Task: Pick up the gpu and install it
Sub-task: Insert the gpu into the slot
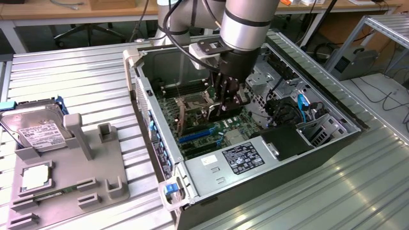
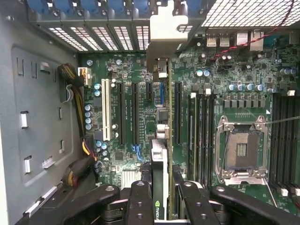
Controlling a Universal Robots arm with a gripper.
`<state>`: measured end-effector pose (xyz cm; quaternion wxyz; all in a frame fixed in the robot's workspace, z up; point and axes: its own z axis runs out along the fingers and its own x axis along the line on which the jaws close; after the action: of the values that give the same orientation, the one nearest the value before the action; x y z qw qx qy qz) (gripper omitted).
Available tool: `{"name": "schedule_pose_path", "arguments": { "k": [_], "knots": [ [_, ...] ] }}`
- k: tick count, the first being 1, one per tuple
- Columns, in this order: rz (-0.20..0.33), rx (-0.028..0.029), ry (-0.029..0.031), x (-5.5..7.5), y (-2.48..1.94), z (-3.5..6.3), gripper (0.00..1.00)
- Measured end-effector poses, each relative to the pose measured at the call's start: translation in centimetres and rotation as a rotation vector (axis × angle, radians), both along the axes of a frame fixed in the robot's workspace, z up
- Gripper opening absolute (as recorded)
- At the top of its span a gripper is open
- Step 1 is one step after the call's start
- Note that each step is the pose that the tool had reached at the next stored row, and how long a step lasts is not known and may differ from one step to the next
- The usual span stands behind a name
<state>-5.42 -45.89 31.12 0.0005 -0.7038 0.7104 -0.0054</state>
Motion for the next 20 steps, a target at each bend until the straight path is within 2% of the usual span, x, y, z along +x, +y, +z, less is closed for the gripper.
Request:
{"name": "schedule_pose_path", "arguments": {
  "k": [4, 20],
  "knots": [
    [0.0, 0.0, 0.0, -0.2, 0.0, -0.62, 0.27],
    [0.0, 0.0001, 0.0, -1.4, 0.28, -1.91, 0.27]
  ]
}}
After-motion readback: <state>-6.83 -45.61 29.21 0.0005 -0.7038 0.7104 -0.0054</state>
